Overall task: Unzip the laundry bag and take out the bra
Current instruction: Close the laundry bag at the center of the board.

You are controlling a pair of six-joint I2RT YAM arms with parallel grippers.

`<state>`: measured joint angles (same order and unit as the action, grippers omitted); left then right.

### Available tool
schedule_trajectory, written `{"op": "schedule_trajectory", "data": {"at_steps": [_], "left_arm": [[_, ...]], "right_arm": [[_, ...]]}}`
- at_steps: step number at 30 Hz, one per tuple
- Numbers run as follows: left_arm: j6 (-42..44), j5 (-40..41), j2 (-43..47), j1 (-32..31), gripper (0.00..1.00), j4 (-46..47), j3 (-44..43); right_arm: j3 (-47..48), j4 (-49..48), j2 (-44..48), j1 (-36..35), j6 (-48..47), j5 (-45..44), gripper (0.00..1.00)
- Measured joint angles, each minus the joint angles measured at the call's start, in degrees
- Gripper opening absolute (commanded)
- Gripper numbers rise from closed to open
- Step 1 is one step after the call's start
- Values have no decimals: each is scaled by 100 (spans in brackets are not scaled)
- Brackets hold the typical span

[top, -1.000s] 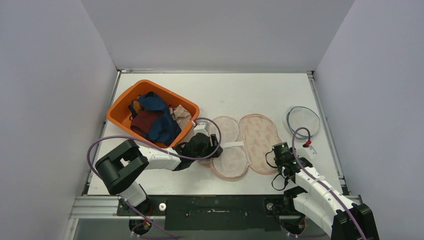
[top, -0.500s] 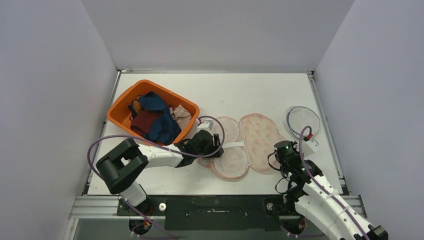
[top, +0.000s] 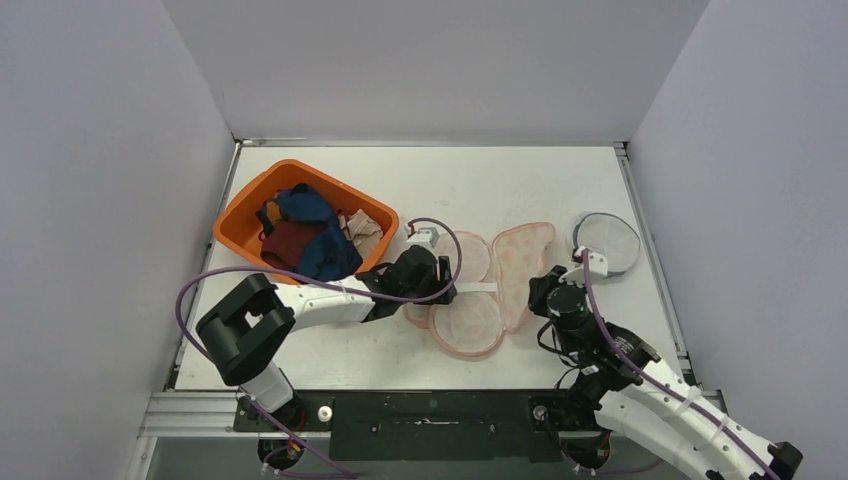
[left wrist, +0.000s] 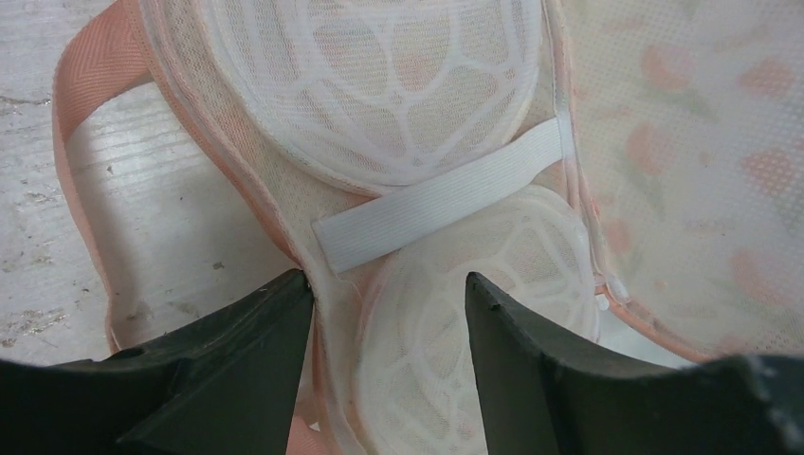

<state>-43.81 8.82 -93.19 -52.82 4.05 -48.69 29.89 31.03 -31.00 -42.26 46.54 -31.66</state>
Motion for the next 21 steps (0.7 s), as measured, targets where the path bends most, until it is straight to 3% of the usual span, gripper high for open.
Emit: {"op": "schedule_trajectory", "data": {"at_steps": [8,20,21], "left_arm": [[-20,162,503,9,62,-647,-52],[-234,649,3541,496,68,-1521,535],[-240,695,3685,533,68,-1606,595]], "right_arm": [[103,-1447,-905,-1123,-1364,378,5],[271,-2516,-2446,-1952,-2815,1143,5],[271,-2546,-2529,-1989,-2892,1244,9]]}}
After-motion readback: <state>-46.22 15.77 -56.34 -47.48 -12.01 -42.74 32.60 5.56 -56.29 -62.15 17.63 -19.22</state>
